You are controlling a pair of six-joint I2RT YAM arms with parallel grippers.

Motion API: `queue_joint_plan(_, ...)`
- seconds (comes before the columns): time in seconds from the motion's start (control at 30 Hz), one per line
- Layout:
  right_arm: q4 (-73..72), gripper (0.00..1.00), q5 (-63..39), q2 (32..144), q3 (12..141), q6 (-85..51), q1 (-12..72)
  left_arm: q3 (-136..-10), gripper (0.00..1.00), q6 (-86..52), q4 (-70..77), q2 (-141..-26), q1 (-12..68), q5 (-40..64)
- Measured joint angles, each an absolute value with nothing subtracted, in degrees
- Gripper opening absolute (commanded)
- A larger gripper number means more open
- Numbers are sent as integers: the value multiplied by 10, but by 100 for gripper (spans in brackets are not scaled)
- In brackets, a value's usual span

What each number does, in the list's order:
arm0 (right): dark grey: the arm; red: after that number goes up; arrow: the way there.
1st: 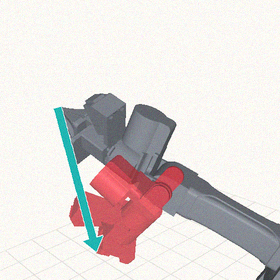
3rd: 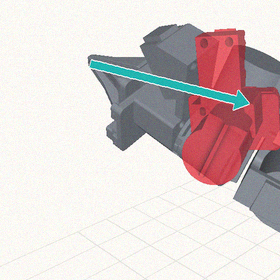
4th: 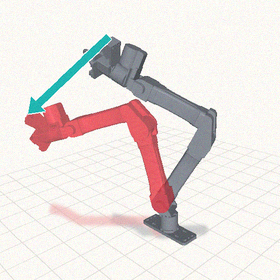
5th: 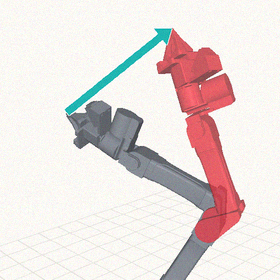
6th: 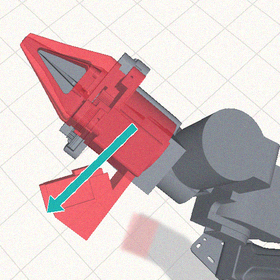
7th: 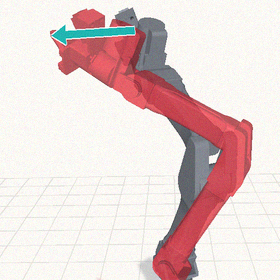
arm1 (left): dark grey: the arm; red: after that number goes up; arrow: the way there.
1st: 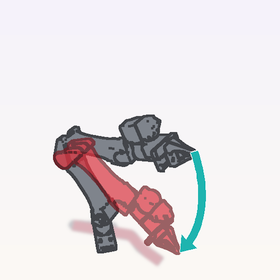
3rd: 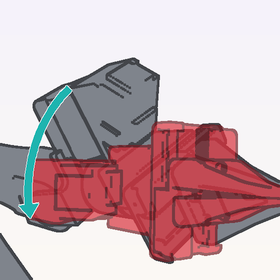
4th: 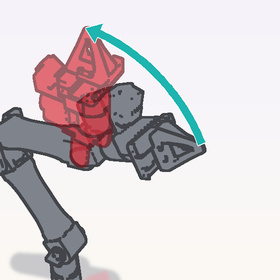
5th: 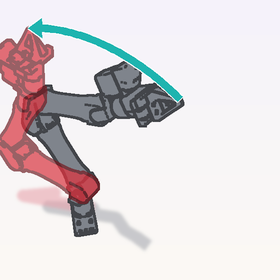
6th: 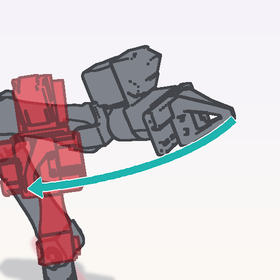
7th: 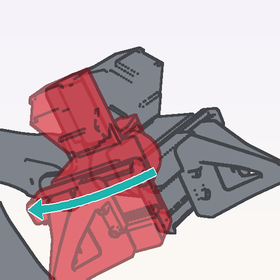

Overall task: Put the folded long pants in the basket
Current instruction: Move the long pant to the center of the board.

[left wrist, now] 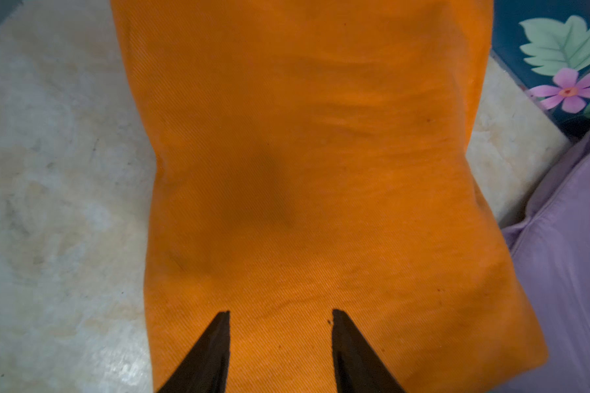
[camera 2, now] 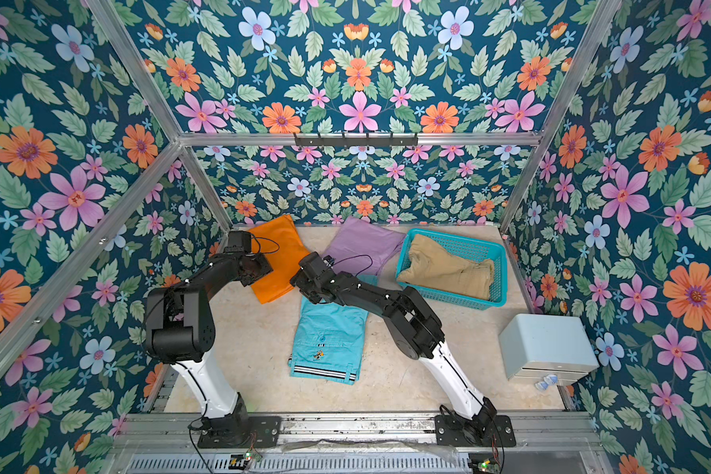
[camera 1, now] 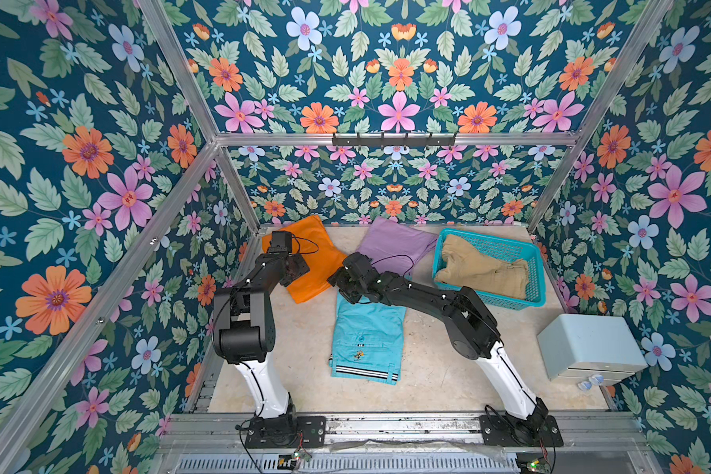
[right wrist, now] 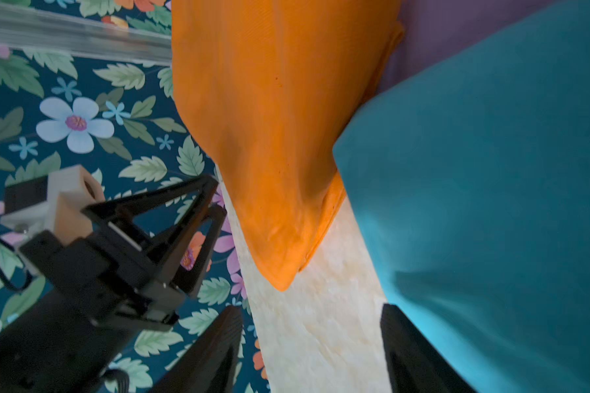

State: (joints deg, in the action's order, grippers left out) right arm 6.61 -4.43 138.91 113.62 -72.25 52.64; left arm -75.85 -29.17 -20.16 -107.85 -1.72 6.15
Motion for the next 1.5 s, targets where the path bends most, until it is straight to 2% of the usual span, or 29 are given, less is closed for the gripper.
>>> queue_joint_plan(0.3, 74, 65, -36, 1497, 1252, -797, 532, -760, 44, -283, -215, -1099, -27, 88)
queue_joint_plan(0.53, 60, 65, -14, 1512, 1264, -835, 536, -761, 44, -281, -216, -1111, -30, 100)
queue_joint_plan(0.77, 77, 57, 36, 1522, 1275, -843, 535, -759, 44, -280, -214, -1114, -30, 103)
queue_joint_plan(1.0, 72, 49, 46, 1581, 1355, -841, 524, -755, 44, -274, -210, -1113, -30, 103)
queue_joint_plan(1.07, 70, 44, 46, 1592, 1368, -840, 524, -754, 44, -270, -209, -1113, -30, 104)
queue_joint_plan(1.3, 66, 3, 35, 1623, 1406, -827, 521, -750, 43, -270, -204, -1112, -30, 105)
queue_joint_plan(1.33, 70, 0, 32, 1625, 1414, -823, 520, -749, 43, -270, -203, -1110, -30, 105)
queue_joint_plan(1.5, 105, 0, 6, 1630, 1450, -799, 514, -742, 47, -270, -226, -1078, -30, 105)
